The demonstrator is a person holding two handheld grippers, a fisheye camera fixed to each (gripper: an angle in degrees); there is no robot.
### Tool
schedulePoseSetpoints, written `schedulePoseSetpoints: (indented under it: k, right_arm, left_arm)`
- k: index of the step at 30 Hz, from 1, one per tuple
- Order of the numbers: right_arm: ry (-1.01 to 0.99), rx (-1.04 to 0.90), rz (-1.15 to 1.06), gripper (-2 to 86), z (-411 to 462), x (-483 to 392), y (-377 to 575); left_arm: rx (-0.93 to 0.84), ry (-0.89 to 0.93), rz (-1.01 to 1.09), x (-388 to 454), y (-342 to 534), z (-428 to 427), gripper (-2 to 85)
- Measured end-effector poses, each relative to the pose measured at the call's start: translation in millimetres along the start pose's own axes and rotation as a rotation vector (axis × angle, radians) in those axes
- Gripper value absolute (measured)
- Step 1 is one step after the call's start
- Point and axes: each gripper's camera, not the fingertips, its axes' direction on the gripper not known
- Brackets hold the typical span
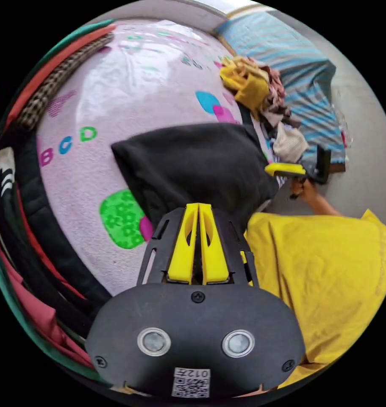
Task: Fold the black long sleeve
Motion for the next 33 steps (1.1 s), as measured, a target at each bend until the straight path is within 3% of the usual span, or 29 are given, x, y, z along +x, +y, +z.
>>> schedulePoseSetpoints:
  k: [4, 7, 10, 13, 16, 19, 21, 23, 25, 30, 33]
  right_arm:
    - [0.11, -0.029, 0.044, 0.7, -22.9, 37.4, 43.4]
    - [0.301, -0.204, 0.055, 0.6, 5.0, 67.3, 70.4]
    - [0.258, -0.116, 0.029, 0.5, 7.6, 79.2, 85.7]
    - [0.22, -0.124, 0.036, 0.5, -11.7, 82.4, 80.6]
    - [0.206, -0.058, 0.047, 0.5, -56.5, 85.0, 85.4]
    - [0.2, 0.054, 0.088, 0.5, -101.0, 97.5, 102.2]
    - [0.185, 0.051, 0.104, 0.5, -109.5, 109.5, 110.8]
    - [0.23, -0.038, 0.119, 0.5, -96.7, 126.7, 120.8]
    - [0.236, -0.119, 0.078, 0.5, -75.7, 136.0, 129.1]
    - [0.126, -0.099, 0.127, 0.5, -107.3, 157.0, 122.5]
    - [0.095, 0.02, 0.126, 0.7, -155.8, 176.0, 107.1]
  left_arm:
    - [-0.177, -0.225, 0.058, 52.0, 11.7, 68.9, 0.1]
    - [-0.072, -0.173, -0.008, 46.5, 27.0, 76.5, 0.0]
    - [-0.046, -0.044, -0.09, 34.9, 32.2, 70.2, 0.0]
    - [-0.045, -0.177, -0.099, 61.2, 28.6, 49.1, 0.2]
    - [0.038, -0.324, 0.025, 125.8, 12.3, 22.2, 0.4]
    - [0.068, -0.25, 0.193, 190.5, -17.9, 23.4, 0.4]
    - [0.01, -0.232, 0.28, 223.8, -37.0, 42.9, 0.4]
    - [-0.166, -0.315, 0.365, 252.5, -51.2, 89.0, 0.3]
    - [-0.261, -0.414, 0.36, 253.7, -51.0, 124.6, 0.3]
    - [-0.156, -0.24, 0.159, 238.3, -45.7, 103.9, 0.3]
    - [-0.1, -0.288, 0.111, 249.4, -44.9, 78.7, 0.3]
